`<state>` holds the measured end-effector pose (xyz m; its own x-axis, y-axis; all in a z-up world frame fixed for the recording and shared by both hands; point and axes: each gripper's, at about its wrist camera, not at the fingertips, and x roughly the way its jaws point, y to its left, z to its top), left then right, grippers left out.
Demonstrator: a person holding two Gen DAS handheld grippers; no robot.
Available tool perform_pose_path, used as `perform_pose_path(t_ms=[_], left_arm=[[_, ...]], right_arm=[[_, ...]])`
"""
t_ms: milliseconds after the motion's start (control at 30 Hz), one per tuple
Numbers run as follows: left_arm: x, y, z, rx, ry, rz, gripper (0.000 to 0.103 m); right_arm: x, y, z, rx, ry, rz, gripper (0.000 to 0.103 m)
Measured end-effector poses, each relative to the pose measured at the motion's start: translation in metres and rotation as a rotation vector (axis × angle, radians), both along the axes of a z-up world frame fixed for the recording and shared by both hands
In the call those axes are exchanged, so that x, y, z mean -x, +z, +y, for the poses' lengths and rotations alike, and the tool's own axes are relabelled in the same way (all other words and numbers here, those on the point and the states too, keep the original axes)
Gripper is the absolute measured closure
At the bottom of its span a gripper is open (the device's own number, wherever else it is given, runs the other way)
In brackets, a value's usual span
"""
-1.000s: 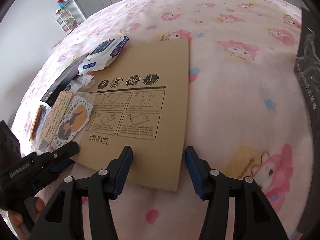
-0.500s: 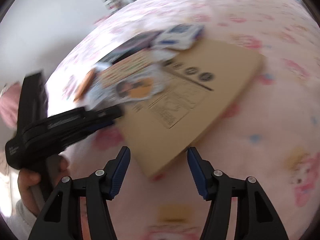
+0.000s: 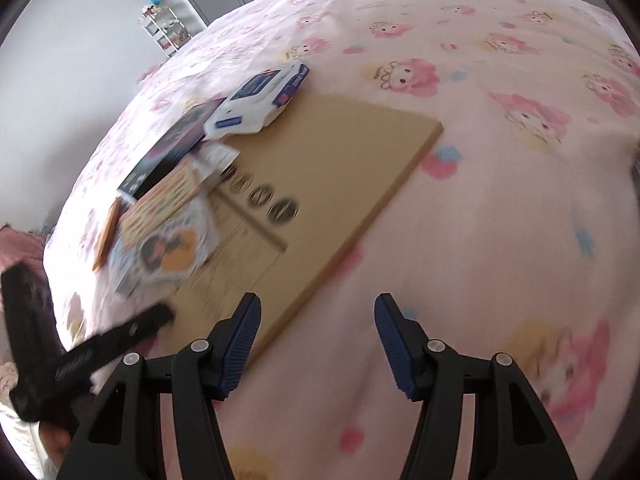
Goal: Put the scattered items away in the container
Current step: 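Grasp the brown cardboard sheet edge with the left gripper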
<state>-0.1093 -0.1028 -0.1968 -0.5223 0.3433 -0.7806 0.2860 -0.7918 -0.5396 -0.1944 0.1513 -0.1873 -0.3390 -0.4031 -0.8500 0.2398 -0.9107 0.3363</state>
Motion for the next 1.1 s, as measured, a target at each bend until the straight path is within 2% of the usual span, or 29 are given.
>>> perform_pose_path(t_ms=[167, 300, 500, 600, 767, 1000, 1100], left_arm=[[0.007, -0.002, -0.001, -0.006, -0.013, -0.014, 0.066], [0.005, -0.001, 0.001, 0.013, -0.018, -0.008, 0.065], [-0.001, 0.003, -0.011, -0.063, 0.003, 0.021, 0.064], [-0.008, 0.008, -0.019, -0.080, 0.016, 0.032, 0.064], [-0.020, 0.017, -0.026, -0.047, 0.013, 0.048, 0.065], [-0.034, 0.026, -0.029, 0.008, -0.012, 0.050, 0.069], [-0.036, 0.017, -0.035, -0.026, -0.020, 0.015, 0.069]], right_arm=[[0.029, -0.021, -0.001, 0.083, 0.012, -0.063, 0.047], [0.037, -0.027, -0.006, 0.117, 0.001, -0.074, 0.054], [0.016, -0.009, -0.002, 0.163, 0.013, 0.006, 0.070], [0.005, 0.004, -0.009, 0.145, 0.026, 0.055, 0.070], [-0.019, 0.017, -0.016, 0.147, 0.037, 0.102, 0.071], [-0.055, 0.026, -0.017, 0.159, 0.039, 0.116, 0.074], [-0.066, 0.018, -0.013, 0.165, 0.039, 0.047, 0.074]])
